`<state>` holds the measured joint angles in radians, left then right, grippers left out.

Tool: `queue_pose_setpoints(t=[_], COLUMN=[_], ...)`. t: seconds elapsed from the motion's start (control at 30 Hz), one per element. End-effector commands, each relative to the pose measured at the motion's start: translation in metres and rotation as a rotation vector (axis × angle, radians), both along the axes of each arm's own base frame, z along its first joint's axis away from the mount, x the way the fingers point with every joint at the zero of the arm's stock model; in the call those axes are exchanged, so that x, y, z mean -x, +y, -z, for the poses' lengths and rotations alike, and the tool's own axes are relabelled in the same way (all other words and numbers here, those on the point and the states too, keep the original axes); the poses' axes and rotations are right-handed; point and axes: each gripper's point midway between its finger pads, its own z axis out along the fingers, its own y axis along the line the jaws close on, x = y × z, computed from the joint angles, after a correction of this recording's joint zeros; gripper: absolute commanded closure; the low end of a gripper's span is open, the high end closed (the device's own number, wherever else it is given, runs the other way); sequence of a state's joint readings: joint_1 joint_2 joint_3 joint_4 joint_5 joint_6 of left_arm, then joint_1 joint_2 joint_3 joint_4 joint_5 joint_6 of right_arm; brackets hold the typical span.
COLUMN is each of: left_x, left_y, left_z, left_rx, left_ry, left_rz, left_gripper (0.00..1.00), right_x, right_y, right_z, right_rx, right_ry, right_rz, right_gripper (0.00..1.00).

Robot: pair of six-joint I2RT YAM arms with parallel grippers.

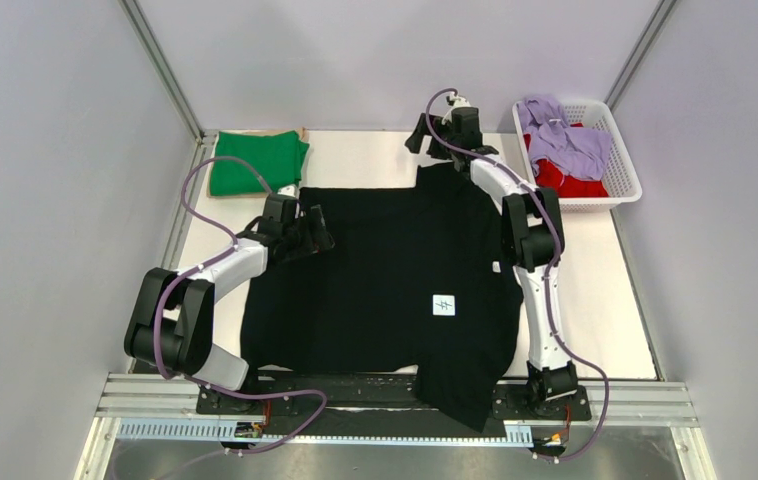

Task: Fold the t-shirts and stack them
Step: Flatten out the tshirt

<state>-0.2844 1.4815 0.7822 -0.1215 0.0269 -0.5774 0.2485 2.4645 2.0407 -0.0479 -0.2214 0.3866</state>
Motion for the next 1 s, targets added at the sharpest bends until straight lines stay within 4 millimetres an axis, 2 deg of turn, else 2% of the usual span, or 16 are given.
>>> queue_pose_setpoints(t=[0.0, 0.07, 0.17, 0.33, 0.53, 0.8, 0.97], left_x=[-0.013, -0.015, -0.017, -0.015, -0.009, -0.005, -0.005], left_y=[-0.002, -0.007, -0.013, -0.015, -0.015, -0.01, -0.007], left_z=[-0.024, -0.028, -0.034, -0.04, -0.036, -0.037, -0.039], left_rx=[0.015, 0.035, 0.061, 0.078, 0.092, 0.078, 0.068], left_ry=[-0.067, -0.068, -0.079, -0.088, -0.074, -0.081, -0.085], left_rz=[-0.001, 0.016, 0.029, 0.036, 0.031, 0.013, 0.006], left_gripper=[0.0, 0.0, 0.0, 0.0, 0.0, 0.0, 0.0], right_x=[0.007, 0.019, 0.044, 0.086, 0.125, 0.153, 0.184], right_y=[-0.009, -0.017, -0.03, -0.06, -0.089, -0.115, -0.137], right_z=[-0.081, -0.086, -0.08, -0.044, 0.013, 0.055, 0.081], right_rx=[0.091, 0.119, 0.135, 0.141, 0.112, 0.122, 0.15], right_ry=[-0.163, -0.14, -0.085, 0.047, 0.218, 0.335, 0.425], right_rz=[-0.003, 0.013, 0.053, 0.166, 0.257, 0.338, 0.426], right_gripper=[0.0, 0.0, 0.0, 0.0, 0.0, 0.0, 0.0])
